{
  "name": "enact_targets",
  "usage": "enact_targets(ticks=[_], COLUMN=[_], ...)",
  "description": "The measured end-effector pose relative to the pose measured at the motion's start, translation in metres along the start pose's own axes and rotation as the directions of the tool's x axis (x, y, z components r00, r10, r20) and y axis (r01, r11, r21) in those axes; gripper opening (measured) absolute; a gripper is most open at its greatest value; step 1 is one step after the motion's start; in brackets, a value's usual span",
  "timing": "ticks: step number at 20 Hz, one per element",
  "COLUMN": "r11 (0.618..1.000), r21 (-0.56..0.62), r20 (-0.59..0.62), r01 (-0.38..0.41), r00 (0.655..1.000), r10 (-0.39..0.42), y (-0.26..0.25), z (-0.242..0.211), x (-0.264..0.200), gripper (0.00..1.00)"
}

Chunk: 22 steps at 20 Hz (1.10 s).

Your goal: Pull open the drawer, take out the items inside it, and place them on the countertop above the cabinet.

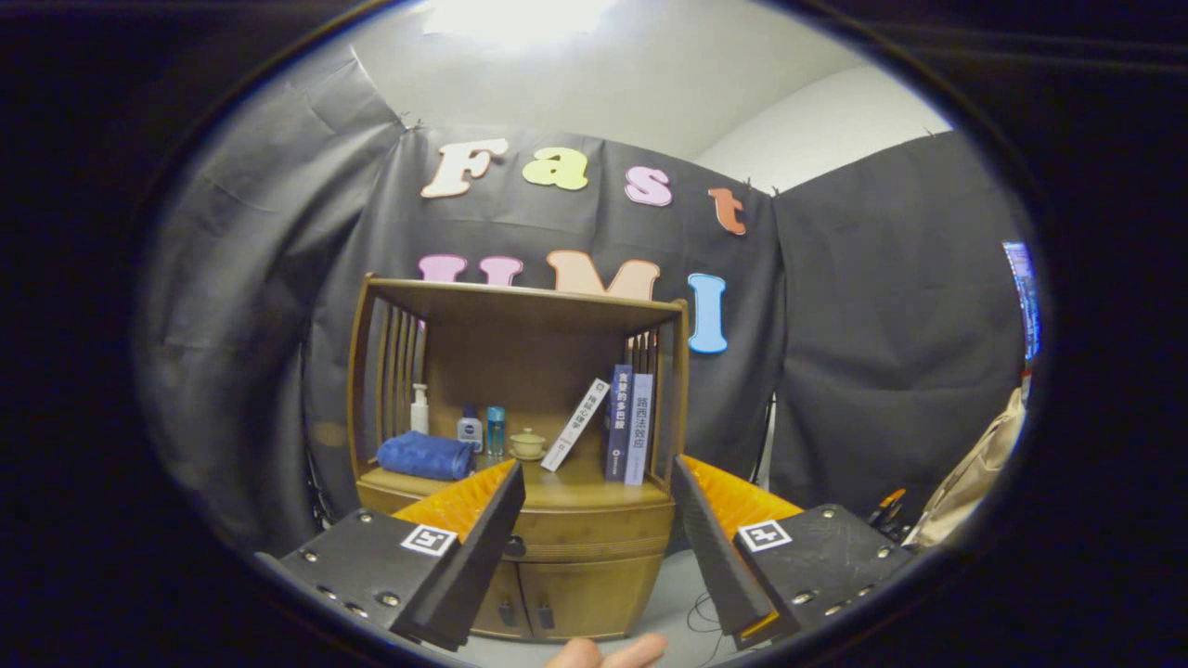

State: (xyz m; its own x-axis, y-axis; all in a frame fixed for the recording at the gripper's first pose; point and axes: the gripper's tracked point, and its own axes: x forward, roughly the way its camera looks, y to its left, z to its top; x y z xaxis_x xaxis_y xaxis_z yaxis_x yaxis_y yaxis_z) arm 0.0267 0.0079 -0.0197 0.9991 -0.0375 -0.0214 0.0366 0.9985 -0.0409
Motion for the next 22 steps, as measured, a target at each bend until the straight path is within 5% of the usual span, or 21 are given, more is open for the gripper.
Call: enact_targets(ticks=[14,22], r11=[0.978,0.964], r21=[0.105,0.179], r20=[-0.057,-0.127], r01=[-0.181,-0.196], r00=[0.981,0.967], r10=[0.188,0.22], y=[0.107,0.145], z=[-0.06,-0.117], x=[0.074,0.1], gripper=[0.95,0.95])
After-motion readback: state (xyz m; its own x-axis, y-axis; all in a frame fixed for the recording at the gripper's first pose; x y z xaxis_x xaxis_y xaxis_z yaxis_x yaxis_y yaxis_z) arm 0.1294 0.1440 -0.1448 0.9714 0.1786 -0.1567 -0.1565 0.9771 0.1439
